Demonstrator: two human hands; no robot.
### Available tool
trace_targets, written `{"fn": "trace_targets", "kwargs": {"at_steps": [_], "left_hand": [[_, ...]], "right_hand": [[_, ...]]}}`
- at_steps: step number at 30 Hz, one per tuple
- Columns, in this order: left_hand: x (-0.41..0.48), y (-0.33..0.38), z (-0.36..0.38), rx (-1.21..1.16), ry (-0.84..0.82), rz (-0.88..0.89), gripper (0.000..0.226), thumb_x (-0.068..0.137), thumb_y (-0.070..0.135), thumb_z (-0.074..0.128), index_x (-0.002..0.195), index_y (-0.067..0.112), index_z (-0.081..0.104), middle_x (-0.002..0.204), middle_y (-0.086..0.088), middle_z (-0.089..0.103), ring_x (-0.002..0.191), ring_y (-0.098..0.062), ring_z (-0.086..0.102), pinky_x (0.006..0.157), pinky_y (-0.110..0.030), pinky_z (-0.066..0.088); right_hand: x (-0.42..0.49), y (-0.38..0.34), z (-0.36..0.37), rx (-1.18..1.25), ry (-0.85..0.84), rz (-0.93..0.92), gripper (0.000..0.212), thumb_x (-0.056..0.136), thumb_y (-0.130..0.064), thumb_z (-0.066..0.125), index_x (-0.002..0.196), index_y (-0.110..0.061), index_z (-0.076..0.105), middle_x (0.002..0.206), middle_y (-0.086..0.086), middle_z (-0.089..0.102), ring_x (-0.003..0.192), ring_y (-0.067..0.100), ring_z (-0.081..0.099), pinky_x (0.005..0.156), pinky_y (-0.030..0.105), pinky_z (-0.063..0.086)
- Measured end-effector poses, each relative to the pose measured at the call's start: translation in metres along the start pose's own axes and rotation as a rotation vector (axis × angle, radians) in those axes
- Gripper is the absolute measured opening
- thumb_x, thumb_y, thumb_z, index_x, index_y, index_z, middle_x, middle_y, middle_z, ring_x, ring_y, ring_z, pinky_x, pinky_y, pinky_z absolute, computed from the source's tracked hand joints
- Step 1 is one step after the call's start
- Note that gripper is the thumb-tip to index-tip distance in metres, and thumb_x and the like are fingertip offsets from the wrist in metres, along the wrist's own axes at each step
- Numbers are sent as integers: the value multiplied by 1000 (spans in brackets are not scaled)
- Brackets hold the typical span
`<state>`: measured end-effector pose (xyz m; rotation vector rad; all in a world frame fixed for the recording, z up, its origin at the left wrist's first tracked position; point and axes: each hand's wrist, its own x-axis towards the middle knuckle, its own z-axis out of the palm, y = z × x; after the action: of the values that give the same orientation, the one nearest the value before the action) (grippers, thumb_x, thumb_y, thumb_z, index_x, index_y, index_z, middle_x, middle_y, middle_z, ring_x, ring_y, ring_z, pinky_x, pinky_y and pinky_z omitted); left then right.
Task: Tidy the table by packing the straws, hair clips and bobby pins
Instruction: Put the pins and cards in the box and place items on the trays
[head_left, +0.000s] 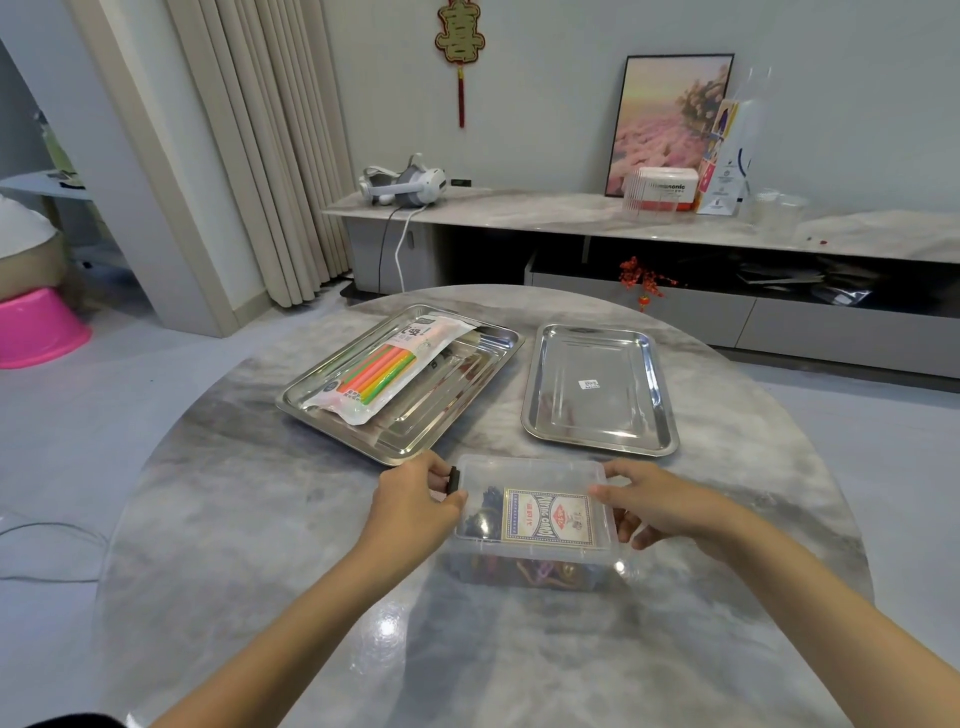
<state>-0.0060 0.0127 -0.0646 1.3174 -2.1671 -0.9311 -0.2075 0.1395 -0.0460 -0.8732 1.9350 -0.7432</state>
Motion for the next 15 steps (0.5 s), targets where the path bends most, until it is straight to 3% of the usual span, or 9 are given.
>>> {"fn": "trace_targets", "kwargs": {"at_steps": [4,7,10,13,15], "left_hand": [[3,-3,-5,-153,-90,-94,24,79,18,72,100,14,61,85,7,61,83,-13,63,72,-29,56],[8,-6,-7,-296,-137,-177,29,77,16,76,101,8,63,87,-3,65,73,-12,66,55,-19,54],[9,-8,-5,-395,-116,-190,29,74,14,78,98,3,67,85,-9,69,68,-14,69,52,-16,53],[9,-7,-3,-457,-102,-162,26,73,14,79,96,5,69,79,-4,71,64,-8,68,58,-15,54],[11,-5,-1,-495,-111,-147,30,72,14,79,99,6,70,83,-2,72,74,-8,69,70,-19,56]], "right_hand": [[-4,1,-4,79,-77,13,17,94,-16,53,109,-20,60,75,5,59,58,12,54,56,21,48],[-4,1,-8,101,-109,20,29,91,-11,57,116,-24,54,85,9,64,65,13,57,66,24,52],[-2,2,-11,144,-95,4,36,89,-9,59,119,-25,48,83,8,64,64,13,58,74,27,53],[0,-2,-11,183,-9,-41,38,91,-5,54,123,-22,46,76,5,60,56,9,54,59,18,49],[2,-6,-13,212,70,-73,34,92,-4,51,122,-20,50,76,5,60,56,10,53,52,16,46]]}}
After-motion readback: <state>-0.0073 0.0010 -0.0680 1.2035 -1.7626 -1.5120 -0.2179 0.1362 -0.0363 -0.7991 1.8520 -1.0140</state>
